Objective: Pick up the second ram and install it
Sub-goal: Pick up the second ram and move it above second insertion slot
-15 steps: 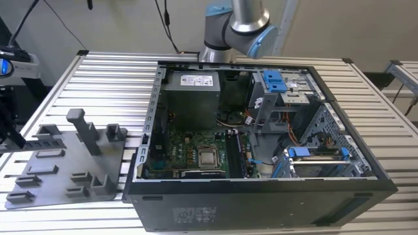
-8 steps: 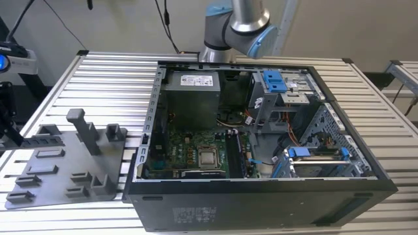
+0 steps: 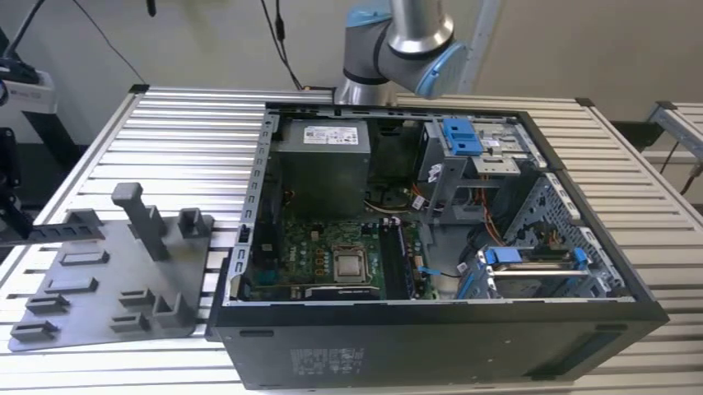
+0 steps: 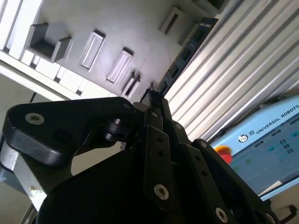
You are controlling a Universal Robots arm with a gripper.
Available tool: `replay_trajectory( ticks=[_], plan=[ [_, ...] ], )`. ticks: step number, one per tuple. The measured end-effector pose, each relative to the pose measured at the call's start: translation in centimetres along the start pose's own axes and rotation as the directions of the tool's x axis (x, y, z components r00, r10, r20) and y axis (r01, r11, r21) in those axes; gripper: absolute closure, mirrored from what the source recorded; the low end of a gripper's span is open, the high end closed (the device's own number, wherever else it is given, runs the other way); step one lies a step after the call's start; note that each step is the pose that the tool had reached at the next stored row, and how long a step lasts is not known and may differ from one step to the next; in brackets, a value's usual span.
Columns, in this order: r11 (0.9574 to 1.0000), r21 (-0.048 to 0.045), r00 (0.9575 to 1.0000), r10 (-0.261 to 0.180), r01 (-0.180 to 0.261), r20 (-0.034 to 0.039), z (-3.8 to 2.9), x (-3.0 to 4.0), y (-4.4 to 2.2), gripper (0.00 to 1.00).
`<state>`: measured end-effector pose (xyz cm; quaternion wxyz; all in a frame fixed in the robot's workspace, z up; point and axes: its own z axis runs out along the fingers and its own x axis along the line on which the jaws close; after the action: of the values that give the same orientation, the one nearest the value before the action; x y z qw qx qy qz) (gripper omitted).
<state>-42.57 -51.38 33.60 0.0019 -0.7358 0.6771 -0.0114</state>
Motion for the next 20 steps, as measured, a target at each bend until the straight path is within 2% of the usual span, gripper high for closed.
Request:
replay_trajectory(
  ticks=[6, 20],
  plan=[
    [1.0, 0.0002, 1.0, 0.001, -0.001, 0.002, -0.75, 0.01, -0.01, 0.86],
    [0.999, 0.001, 0.9987, 0.045, -0.045, 0.0228, -1.71, 0.03, -0.03, 0.86]
  ],
)
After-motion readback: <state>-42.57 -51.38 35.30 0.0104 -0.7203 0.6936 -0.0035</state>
